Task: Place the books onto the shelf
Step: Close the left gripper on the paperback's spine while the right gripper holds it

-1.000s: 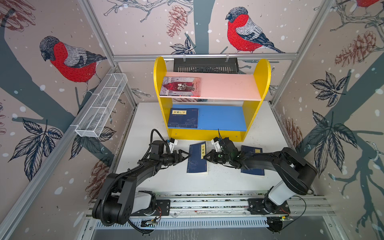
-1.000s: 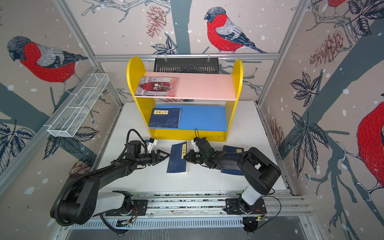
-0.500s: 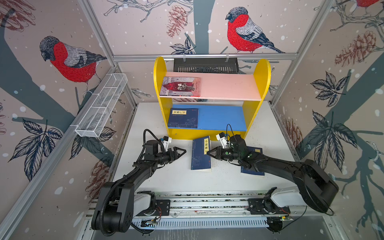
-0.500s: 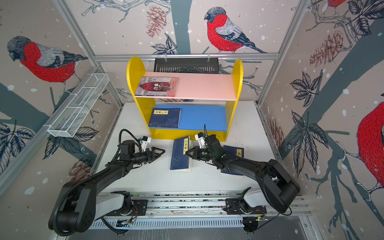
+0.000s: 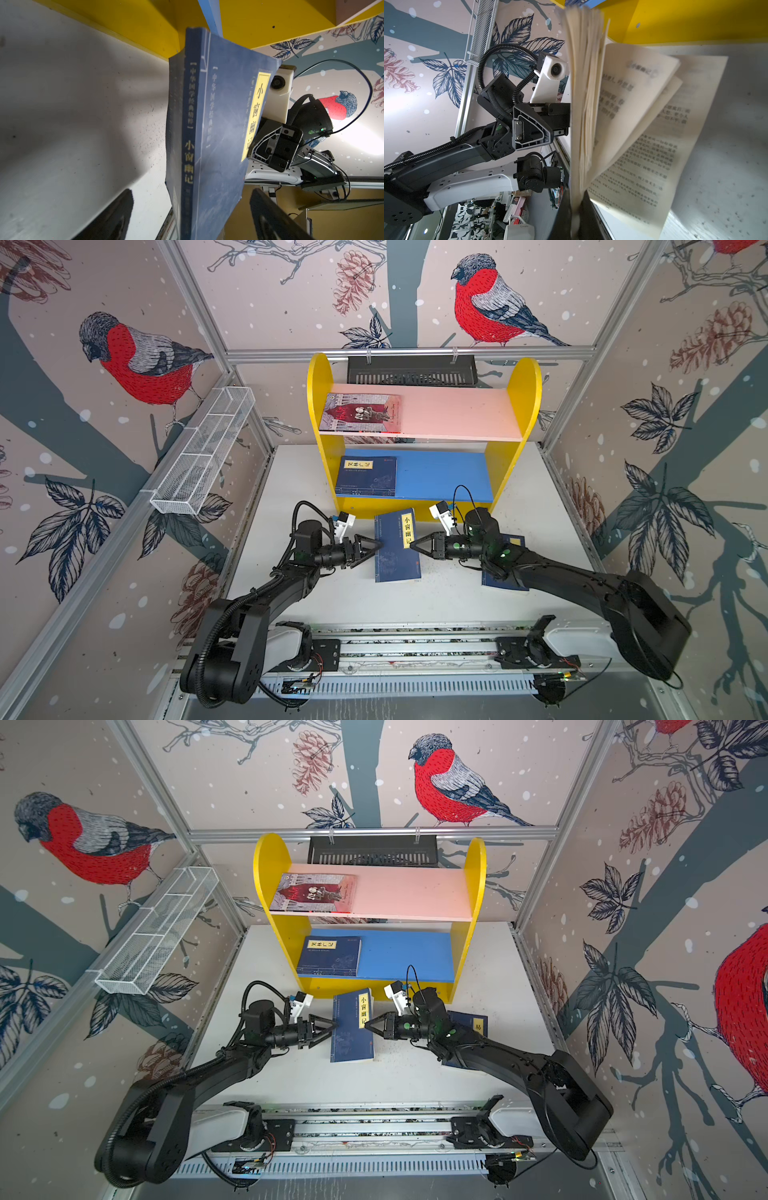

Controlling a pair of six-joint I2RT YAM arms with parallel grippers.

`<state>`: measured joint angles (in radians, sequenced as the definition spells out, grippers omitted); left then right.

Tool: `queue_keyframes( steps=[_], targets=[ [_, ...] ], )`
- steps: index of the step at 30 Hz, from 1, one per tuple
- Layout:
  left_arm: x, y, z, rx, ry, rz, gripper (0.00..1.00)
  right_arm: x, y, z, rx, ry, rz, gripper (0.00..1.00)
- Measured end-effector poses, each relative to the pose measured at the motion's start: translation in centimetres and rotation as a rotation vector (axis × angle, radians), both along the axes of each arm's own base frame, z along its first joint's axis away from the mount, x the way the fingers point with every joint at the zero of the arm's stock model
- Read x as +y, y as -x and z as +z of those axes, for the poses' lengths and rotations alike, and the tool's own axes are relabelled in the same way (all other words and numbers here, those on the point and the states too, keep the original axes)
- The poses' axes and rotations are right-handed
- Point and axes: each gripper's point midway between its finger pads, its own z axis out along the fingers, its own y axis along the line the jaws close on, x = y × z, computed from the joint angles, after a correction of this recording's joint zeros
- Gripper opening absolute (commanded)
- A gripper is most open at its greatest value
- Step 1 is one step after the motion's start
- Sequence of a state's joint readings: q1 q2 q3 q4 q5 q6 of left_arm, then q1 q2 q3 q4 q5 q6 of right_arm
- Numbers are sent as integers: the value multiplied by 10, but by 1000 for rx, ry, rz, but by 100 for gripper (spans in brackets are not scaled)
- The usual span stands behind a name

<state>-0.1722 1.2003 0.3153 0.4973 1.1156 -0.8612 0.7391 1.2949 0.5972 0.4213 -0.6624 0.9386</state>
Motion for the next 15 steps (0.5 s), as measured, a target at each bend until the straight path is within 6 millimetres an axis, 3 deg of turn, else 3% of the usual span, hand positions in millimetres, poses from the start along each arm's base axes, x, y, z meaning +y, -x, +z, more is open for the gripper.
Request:
queue_keyframes(
  steps=[4,11,15],
  targets=[
    [-1,1,6,-4,17,-11,75,7,6,4,-10,-21,37,0],
    [-2,3,16,-20,36,-19,38,11,7,5,-10,-30,54,2],
    [-3,2,23,-24,47,-18,5,13,4,2,-3,-26,52,31]
  ],
)
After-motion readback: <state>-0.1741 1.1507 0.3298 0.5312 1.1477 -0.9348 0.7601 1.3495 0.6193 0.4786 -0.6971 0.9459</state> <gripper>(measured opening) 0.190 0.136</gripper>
